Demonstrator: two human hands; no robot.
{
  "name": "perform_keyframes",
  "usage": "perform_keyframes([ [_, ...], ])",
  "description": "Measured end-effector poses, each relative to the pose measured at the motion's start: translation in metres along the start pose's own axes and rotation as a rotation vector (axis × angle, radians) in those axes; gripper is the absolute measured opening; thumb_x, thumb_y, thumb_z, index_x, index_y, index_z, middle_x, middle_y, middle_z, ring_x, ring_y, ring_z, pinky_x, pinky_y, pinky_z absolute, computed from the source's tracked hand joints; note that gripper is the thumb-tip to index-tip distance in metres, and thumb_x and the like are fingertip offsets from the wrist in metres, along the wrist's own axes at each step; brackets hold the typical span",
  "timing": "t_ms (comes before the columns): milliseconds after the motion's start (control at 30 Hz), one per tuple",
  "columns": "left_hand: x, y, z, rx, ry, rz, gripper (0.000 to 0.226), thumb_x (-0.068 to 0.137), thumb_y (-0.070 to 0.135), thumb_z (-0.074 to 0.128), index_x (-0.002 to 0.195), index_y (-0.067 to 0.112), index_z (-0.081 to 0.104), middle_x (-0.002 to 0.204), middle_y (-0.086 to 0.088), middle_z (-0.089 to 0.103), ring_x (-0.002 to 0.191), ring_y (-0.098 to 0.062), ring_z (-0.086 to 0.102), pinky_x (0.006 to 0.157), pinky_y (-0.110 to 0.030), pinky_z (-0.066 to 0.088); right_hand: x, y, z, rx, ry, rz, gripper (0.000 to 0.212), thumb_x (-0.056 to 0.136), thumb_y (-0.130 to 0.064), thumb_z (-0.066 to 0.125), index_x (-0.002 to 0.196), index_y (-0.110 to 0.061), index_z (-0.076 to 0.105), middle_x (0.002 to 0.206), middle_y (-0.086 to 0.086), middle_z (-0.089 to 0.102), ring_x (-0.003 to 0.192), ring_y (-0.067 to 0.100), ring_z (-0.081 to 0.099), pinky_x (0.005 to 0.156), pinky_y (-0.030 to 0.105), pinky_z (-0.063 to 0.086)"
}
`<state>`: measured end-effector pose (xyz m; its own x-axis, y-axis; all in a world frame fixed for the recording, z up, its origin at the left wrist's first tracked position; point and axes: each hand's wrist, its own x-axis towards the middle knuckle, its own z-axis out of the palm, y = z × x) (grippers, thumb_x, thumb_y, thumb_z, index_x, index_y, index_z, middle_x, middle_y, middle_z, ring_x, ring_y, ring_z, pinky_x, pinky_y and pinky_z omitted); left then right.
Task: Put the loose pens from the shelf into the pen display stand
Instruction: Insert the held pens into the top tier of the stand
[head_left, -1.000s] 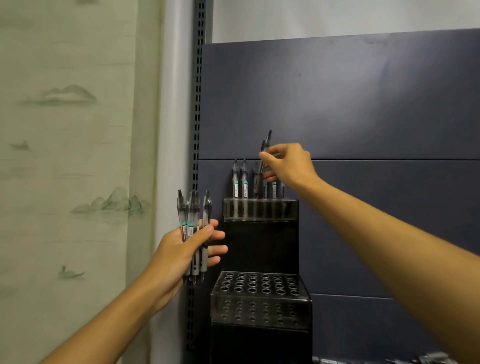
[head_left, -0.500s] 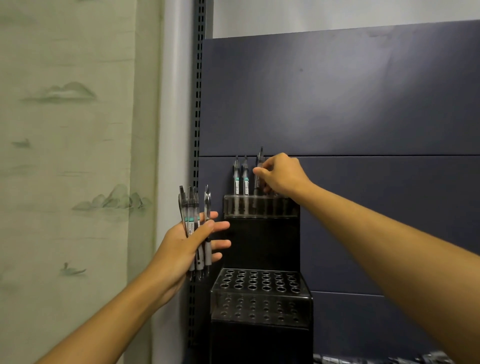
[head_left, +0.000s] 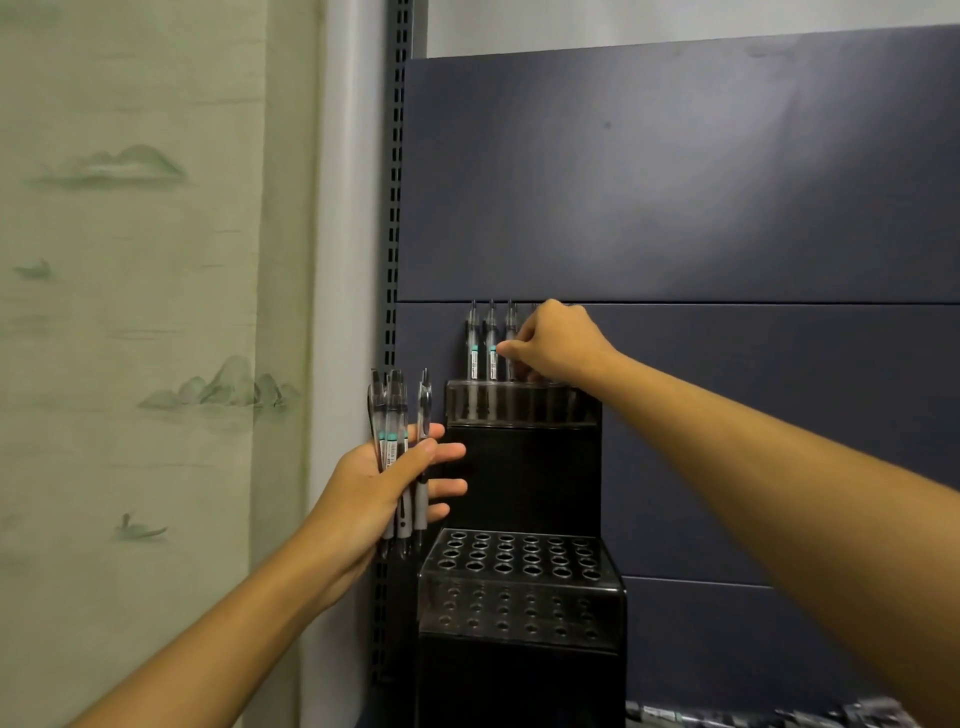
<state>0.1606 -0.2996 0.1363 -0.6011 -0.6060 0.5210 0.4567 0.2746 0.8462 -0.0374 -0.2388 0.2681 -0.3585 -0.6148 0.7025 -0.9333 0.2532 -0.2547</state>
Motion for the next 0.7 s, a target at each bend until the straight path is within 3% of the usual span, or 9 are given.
perform_keyframes([
  [167, 0.004, 0.005, 0.003, 0.007, -0.021, -0.009, 0.025, 0.096, 0.024, 0.053, 0.119, 0.019, 0.061, 0.105, 0.001, 0.076, 0.086, -0.022, 0.075, 0.067, -0.027, 0.061, -0.016, 0.009, -0.013, 0.086, 0.112, -0.032, 0.035, 0.087, -0.043, 0.071, 0.082, -0.008, 0.073, 0.075, 0.006, 0.072, 0.061, 0.01, 0.064, 0.063, 0.026, 0.056],
  [233, 0.006, 0.01, 0.007, 0.023, -0.043, -0.004, 0.024, 0.097, 0.024, 0.053, 0.119, 0.019, 0.062, 0.105, 0.001, 0.076, 0.085, -0.022, 0.075, 0.065, -0.026, 0.06, -0.03, 0.009, -0.021, 0.191, 0.177, -0.111, 0.027, 0.089, -0.039, 0.07, 0.086, -0.012, 0.073, 0.075, 0.0, 0.073, 0.064, 0.006, 0.066, 0.067, 0.024, 0.059],
  [333, 0.011, 0.017, 0.015, 0.025, -0.06, 0.016, 0.022, 0.098, 0.024, 0.052, 0.116, 0.018, 0.062, 0.104, 0.002, 0.076, 0.081, -0.02, 0.075, 0.062, -0.025, 0.06, -0.061, -0.002, -0.03, 0.26, 0.203, -0.231, 0.019, 0.092, -0.035, 0.069, 0.087, -0.017, 0.072, 0.07, -0.01, 0.069, 0.06, -0.004, 0.064, 0.058, 0.008, 0.048],
  [500, 0.016, 0.024, 0.033, 0.036, -0.108, 0.032, 0.026, 0.096, 0.026, 0.054, 0.113, 0.008, 0.065, 0.09, -0.004, 0.076, 0.07, -0.016, 0.072, 0.059, -0.024, 0.059, -0.095, -0.014, -0.028, 0.438, -0.11, -0.091, 0.023, 0.089, -0.041, 0.069, 0.099, -0.02, 0.075, 0.08, -0.005, 0.073, 0.055, 0.005, 0.066, 0.048, 0.015, 0.046],
  [700, 0.014, 0.023, 0.047, 0.065, -0.202, 0.032, 0.025, 0.1, 0.025, 0.049, 0.118, 0.014, 0.064, 0.106, -0.005, 0.076, 0.078, -0.02, 0.073, 0.065, -0.028, 0.06, -0.101, -0.005, -0.02, 0.618, -0.179, -0.061, 0.013, 0.094, -0.032, 0.065, 0.099, -0.025, 0.076, 0.072, -0.017, 0.07, 0.066, -0.003, 0.062, 0.056, 0.015, 0.047],
])
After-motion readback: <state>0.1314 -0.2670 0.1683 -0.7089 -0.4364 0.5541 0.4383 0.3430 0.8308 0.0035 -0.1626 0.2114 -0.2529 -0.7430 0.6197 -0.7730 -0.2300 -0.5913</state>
